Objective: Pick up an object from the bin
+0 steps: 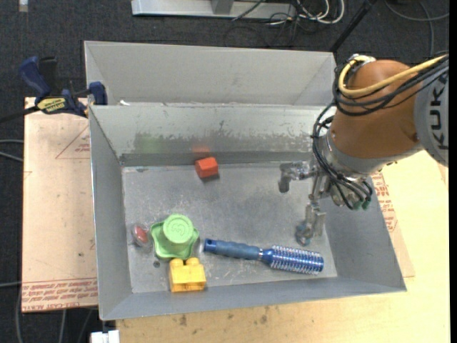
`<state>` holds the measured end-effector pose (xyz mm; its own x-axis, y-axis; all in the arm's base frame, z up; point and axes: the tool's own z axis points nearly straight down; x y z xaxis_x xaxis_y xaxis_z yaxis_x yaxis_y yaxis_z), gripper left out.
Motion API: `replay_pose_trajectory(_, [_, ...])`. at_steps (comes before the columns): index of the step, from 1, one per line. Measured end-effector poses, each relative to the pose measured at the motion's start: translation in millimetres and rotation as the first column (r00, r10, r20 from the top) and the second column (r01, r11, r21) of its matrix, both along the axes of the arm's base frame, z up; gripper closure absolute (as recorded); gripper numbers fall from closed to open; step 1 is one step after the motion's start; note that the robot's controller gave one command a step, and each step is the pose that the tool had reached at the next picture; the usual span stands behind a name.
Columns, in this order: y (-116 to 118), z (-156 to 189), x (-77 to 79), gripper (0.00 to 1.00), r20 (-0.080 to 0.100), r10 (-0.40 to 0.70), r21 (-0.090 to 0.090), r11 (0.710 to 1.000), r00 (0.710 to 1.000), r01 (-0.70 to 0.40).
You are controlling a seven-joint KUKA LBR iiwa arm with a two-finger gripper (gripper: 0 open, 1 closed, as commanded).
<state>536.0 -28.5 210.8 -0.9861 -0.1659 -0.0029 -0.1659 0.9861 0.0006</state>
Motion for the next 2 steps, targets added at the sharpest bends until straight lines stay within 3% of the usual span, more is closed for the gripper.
replay_pose_trajectory(1, [9.5, -141.7, -31.4, 0.0, -0.008, 0.303, 0.002, 0.953, 0.953, -0.303])
replay_pose_trajectory(2, [9.3, -139.4, -29.6, 1.0, -0.002, 0.302, 0.0, 0.953, 0.953, -0.302])
